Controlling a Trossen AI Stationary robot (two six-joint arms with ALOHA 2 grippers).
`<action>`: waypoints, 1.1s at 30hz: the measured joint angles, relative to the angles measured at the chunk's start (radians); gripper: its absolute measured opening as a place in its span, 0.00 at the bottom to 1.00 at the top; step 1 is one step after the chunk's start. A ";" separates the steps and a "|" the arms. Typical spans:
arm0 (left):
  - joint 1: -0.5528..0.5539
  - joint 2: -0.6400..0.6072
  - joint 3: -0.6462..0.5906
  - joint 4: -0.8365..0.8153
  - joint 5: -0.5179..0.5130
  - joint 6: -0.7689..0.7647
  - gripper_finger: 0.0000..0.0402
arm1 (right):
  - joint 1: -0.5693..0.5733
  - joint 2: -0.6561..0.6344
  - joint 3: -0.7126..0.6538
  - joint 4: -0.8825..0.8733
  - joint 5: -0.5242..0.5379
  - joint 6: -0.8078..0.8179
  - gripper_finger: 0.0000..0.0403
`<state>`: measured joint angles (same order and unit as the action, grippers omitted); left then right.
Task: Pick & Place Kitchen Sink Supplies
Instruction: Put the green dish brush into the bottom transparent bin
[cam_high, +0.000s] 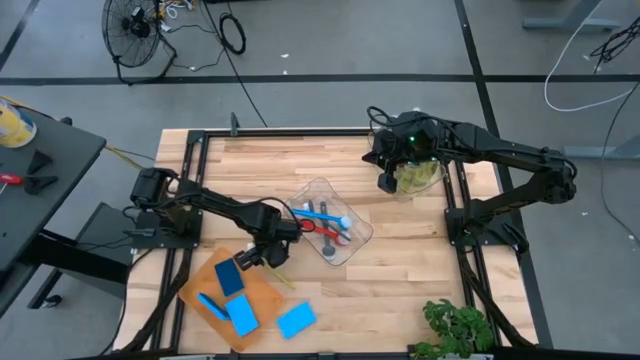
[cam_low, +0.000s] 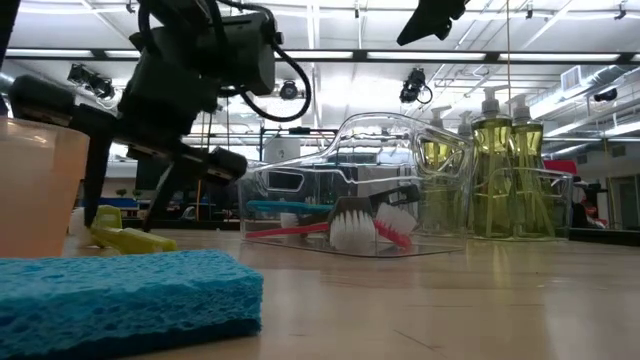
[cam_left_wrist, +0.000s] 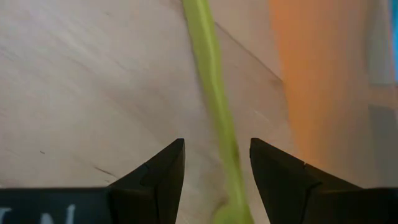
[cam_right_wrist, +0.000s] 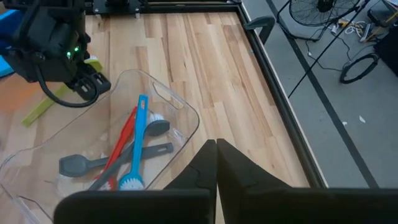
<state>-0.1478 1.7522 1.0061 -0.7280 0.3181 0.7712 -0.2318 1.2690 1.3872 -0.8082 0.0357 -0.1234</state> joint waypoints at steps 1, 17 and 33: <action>0.000 0.004 0.000 -0.002 0.000 0.000 0.46 | 0.000 0.000 0.000 0.000 0.000 0.000 0.02; 0.000 0.031 0.000 -0.003 -0.006 0.026 0.27 | 0.000 0.000 0.000 0.008 0.001 -0.001 0.02; 0.000 0.029 0.001 0.000 -0.003 0.027 0.08 | 0.000 0.000 0.000 0.009 0.001 -0.018 0.02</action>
<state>-0.1474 1.7817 1.0069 -0.7280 0.3153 0.7986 -0.2320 1.2686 1.3872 -0.7994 0.0364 -0.1412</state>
